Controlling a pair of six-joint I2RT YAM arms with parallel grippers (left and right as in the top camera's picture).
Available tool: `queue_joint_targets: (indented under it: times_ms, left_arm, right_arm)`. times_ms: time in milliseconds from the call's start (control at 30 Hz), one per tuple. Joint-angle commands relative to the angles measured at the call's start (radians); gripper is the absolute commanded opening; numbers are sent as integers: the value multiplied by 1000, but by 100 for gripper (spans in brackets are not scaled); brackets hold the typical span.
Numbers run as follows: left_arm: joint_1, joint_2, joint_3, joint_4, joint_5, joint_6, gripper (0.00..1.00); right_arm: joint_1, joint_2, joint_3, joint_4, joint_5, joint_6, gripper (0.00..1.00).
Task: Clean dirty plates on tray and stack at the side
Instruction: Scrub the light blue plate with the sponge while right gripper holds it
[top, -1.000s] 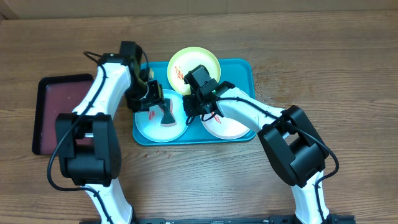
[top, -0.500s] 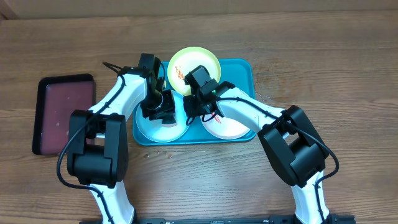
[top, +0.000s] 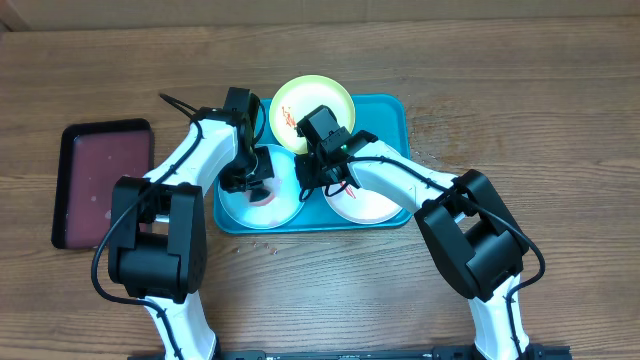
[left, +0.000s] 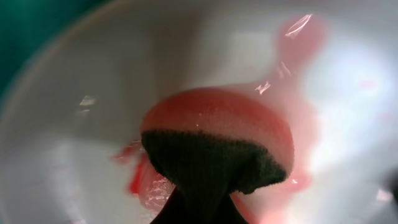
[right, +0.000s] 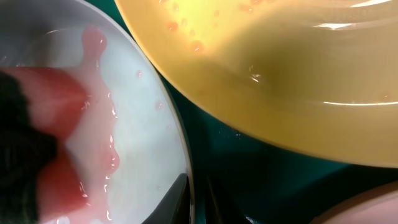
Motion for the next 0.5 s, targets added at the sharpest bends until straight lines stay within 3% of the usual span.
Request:
queue_joint_targets:
  times_ms: [0,133,267,367,467]
  left_arm:
    - [9,6,-8,-33,-290,-2,5]
    - [9,5,-7,-42,-397,30,4]
    - [9,5,14,-48,-354,58,4]
    - [8,5,32,-48,-206,81,4]
    - [7,5,31,-12,54,105,4]
  right_arm:
    - [3,15,-5,-14,11,-7,11]
    - [3,15,-5,-14,11,-7,11]
    - [3,15,-5,-16,11,-7,11]
    - [3,15,-5,-18,11,-6,11]
    - [3,15,-5,-17,11,-6,11]
